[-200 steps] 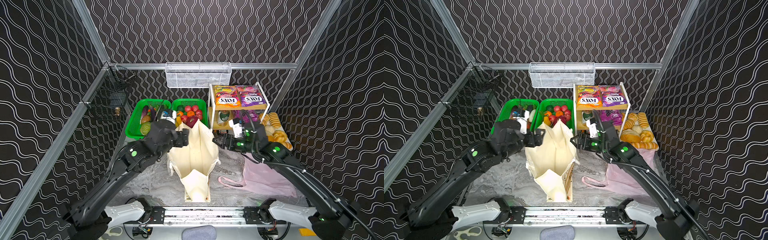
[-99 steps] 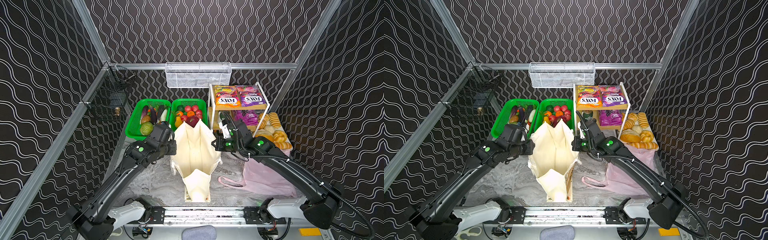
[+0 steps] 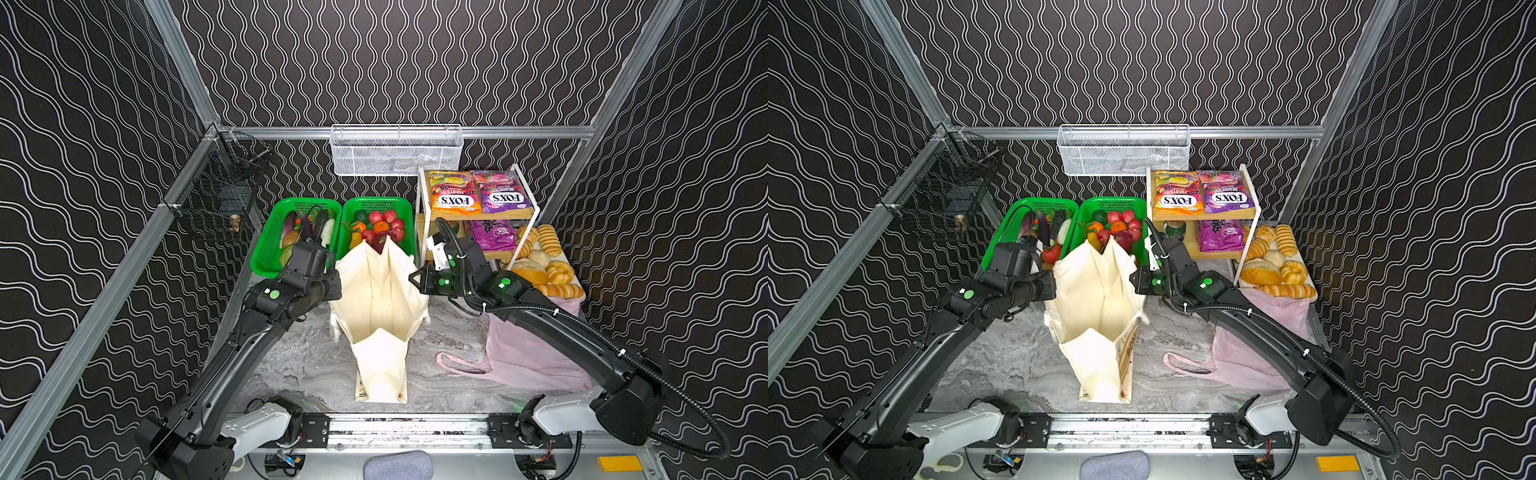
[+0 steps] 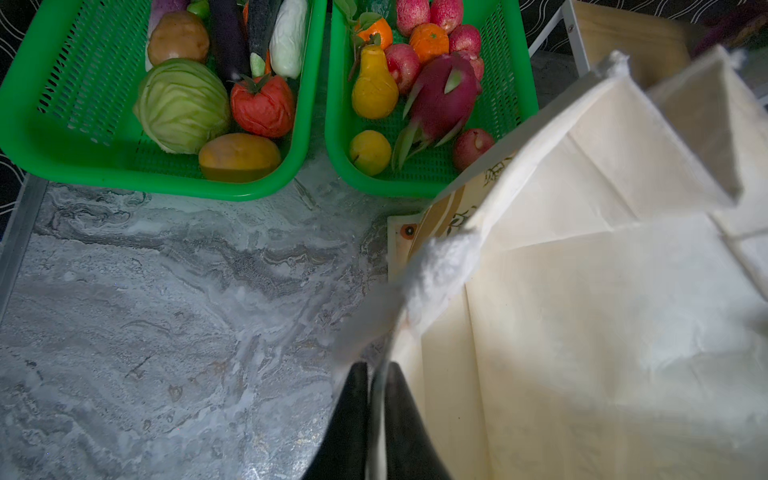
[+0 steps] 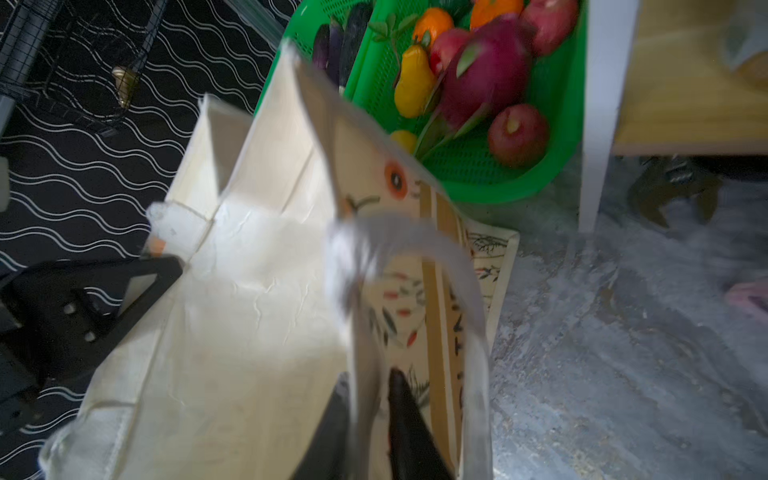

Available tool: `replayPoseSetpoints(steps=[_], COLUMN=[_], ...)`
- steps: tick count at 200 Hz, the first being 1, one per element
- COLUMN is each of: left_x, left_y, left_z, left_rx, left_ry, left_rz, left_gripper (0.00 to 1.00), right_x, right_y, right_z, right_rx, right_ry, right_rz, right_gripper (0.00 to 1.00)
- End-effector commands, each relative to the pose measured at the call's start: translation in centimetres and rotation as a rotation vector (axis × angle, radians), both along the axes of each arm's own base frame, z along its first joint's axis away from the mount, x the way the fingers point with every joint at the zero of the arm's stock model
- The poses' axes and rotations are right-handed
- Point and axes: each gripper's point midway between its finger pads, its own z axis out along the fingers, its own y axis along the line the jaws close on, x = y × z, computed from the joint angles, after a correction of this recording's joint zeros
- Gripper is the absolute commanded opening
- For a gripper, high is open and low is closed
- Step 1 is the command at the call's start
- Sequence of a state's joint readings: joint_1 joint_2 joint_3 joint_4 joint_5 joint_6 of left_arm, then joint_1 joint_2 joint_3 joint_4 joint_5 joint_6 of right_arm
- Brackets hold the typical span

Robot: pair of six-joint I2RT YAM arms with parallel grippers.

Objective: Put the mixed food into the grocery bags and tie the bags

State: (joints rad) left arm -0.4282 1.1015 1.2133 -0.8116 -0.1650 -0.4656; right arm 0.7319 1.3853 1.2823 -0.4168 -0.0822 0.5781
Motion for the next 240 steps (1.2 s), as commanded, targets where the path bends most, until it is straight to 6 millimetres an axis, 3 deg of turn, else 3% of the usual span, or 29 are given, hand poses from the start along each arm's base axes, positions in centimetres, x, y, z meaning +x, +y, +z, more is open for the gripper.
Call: replayPoseSetpoints(steps=[1, 29, 49, 90, 111, 130, 151, 177, 198, 240], left_x=[0.1, -0.9, -1.4, -2.2, -2.9, -3.6, -4.4, -4.9, -5.2, -5.9], left_y=[-1.1, -0.6, 0.0, 1.9, 2.5, 1.8, 1.2, 2.1, 2.7, 2.7], left_z=[1.0, 1.3, 2.4, 6.2, 7.6, 8.2, 8.2, 7.8, 7.7, 8.5], left_rx=[-0.060, -0.040, -0.016, 0.036, 0.026, -0.009, -0.025, 0.016, 0.039, -0.004], left_ry=[-0.050, -0.043, -0.073, -0.201, -0.257, -0.301, -0.324, -0.291, -0.274, -0.315], left_rz=[-0.049, -0.064, -0.063, -0.036, -0.029, -0.080, -0.135, -0.114, -0.092, -0.090], left_gripper=[0.34, 0.56, 0.70, 0.98, 0.99, 0.99, 0.99, 0.99, 0.99, 0.99], right_x=[0.6, 0.4, 0.4, 1.9, 3.3, 4.7, 6.2, 7.1, 9.3, 12.2], right_y=[-2.0, -7.9, -11.8, -15.3, -15.2, -15.3, -13.7, -12.0, -10.7, -11.4], right_z=[2.0, 4.7, 6.1, 3.2, 2.0, 1.5, 1.4, 2.2, 1.1, -0.2], right_rx=[-0.037, -0.077, -0.088, -0.168, -0.159, -0.130, -0.192, -0.198, -0.244, -0.297], right_ry=[-0.114, -0.304, -0.452, -0.674, -0.811, -0.896, -1.025, -1.181, -1.164, -1.141], right_rz=[-0.062, -0.257, -0.379, -0.450, -0.388, -0.373, -0.299, -0.250, -0.217, -0.323], right_gripper=[0.46, 0.63, 0.68, 0.65, 0.64, 0.64, 0.69, 0.73, 0.74, 0.80])
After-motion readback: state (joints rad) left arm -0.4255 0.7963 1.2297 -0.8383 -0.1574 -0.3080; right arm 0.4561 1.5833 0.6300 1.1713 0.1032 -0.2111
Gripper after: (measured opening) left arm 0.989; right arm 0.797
